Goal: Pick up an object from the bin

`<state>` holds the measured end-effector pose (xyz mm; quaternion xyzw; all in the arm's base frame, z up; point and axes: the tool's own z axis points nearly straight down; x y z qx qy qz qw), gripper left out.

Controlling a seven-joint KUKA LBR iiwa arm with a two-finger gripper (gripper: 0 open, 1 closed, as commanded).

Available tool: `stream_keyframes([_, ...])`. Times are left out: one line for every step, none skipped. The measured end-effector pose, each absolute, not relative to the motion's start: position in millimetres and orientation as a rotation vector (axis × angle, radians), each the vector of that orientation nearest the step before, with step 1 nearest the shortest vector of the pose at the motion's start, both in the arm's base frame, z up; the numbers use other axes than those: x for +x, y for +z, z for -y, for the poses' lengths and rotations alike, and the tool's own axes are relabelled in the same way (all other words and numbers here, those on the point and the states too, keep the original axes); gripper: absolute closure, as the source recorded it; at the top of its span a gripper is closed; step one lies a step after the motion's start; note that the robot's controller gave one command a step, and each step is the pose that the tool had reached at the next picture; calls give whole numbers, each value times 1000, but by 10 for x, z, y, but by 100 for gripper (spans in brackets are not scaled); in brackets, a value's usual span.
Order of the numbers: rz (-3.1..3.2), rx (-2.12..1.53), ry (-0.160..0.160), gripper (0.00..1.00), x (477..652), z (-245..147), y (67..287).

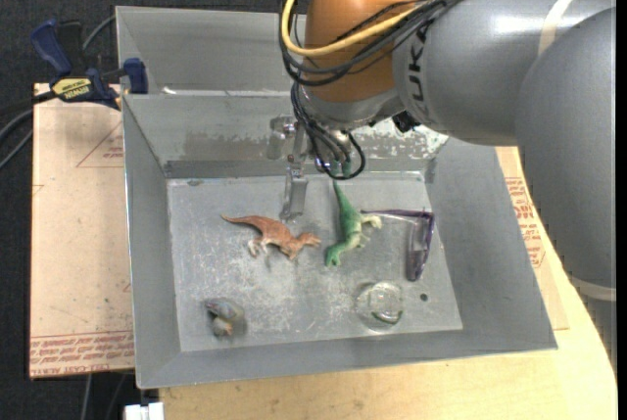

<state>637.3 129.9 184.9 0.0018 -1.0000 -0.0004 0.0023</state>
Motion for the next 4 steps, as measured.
stream_keyframes([3143, 0, -2, 0, 6384, -1288, 1900])
stream_keyframes([3131, -96, -2, 0, 5894, -1219, 675])
stream_keyframes([3145, -102, -5, 0, 5943, -1210, 1441])
stream_keyframes([3133, -98, -4, 0, 5900, -1217, 674])
